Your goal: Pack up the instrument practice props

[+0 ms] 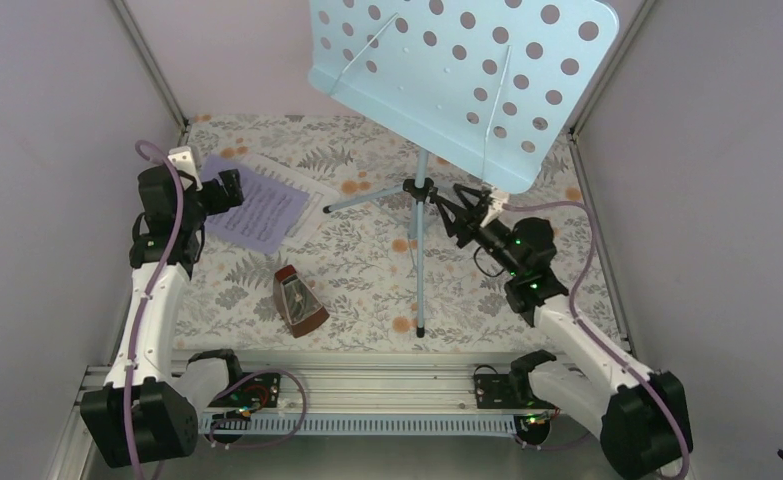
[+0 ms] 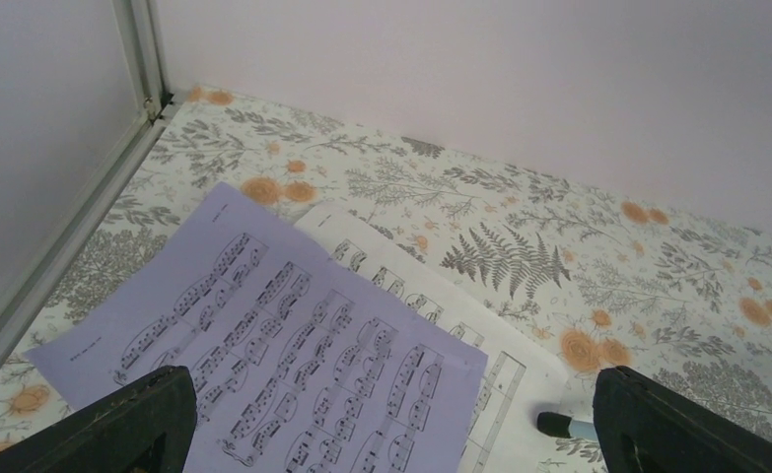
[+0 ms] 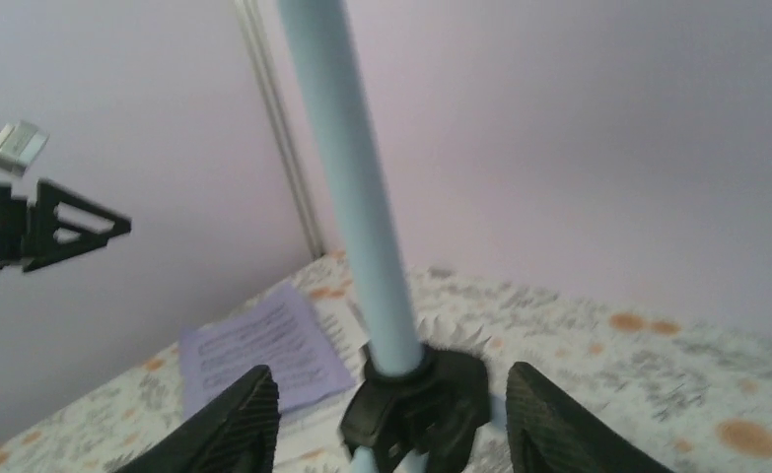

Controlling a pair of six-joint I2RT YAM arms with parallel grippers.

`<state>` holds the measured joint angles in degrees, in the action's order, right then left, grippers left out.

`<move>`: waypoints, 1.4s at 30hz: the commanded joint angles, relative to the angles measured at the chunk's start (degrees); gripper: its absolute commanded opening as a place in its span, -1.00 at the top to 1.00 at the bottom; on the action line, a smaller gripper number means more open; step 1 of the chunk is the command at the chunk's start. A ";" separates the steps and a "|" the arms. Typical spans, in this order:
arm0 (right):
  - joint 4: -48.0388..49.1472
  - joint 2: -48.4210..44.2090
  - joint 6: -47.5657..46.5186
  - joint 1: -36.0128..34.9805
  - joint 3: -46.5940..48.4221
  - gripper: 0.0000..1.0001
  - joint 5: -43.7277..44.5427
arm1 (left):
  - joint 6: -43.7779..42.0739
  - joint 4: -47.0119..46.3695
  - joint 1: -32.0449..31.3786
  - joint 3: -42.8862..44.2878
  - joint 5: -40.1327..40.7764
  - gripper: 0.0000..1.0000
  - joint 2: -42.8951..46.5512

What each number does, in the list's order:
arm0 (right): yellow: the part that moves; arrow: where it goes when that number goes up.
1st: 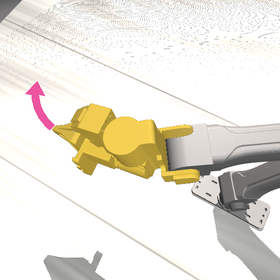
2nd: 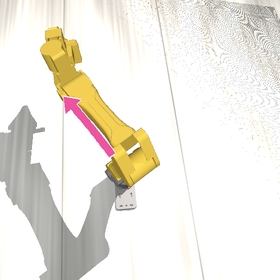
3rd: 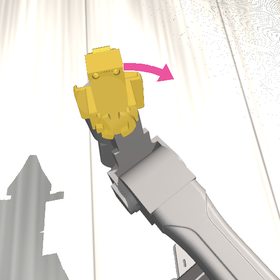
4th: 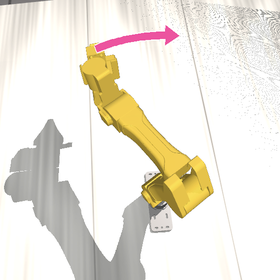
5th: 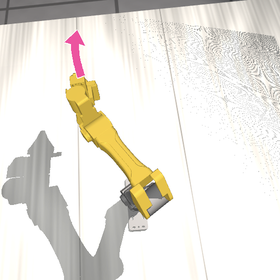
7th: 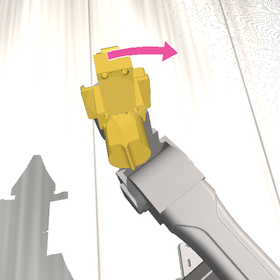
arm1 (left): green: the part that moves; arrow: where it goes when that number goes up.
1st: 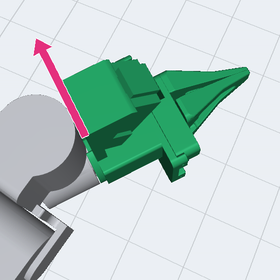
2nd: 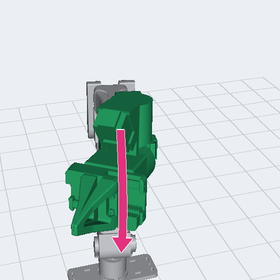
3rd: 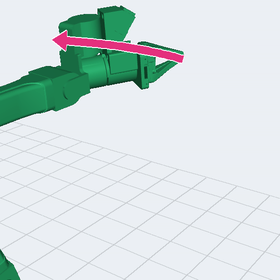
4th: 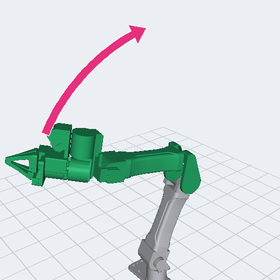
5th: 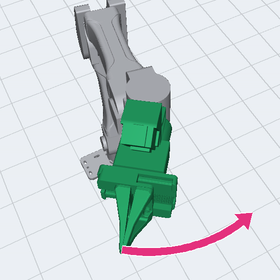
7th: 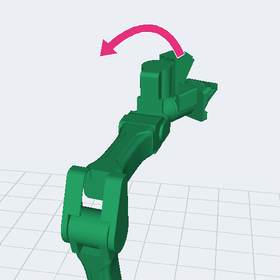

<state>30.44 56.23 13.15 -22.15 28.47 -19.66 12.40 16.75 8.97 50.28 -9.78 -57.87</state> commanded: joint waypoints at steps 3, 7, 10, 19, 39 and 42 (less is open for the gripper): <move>2.90 -4.01 6.03 10.94 -1.42 -0.38 -7.50 | -1.62 -2.14 -1.97 -0.95 -1.45 -1.00 0.88; 10.47 4.58 15.44 18.68 3.63 -0.39 -23.00 | -2.56 -2.43 -3.88 -0.98 -1.83 -1.00 1.01; 14.18 13.36 19.09 18.95 11.79 -0.29 -35.20 | -4.43 -2.95 -5.35 -1.06 -4.10 -0.96 1.15; 27.21 27.98 29.41 18.65 29.42 -0.16 -52.60 | 4.01 -10.69 -25.18 -7.47 -18.04 -0.54 3.46; 2.00 35.94 13.06 11.49 53.30 0.15 -60.75 | 11.38 -26.45 -55.62 1.09 -10.28 -0.18 -21.43; 1.35 36.12 12.93 11.30 53.68 0.38 -60.96 | 11.21 -28.01 -56.31 2.78 -11.33 -0.18 -24.20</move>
<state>34.28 91.55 27.46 -10.09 80.27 -79.00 23.16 -5.54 -46.28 49.39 -19.92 -79.85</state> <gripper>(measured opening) 0.369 0.591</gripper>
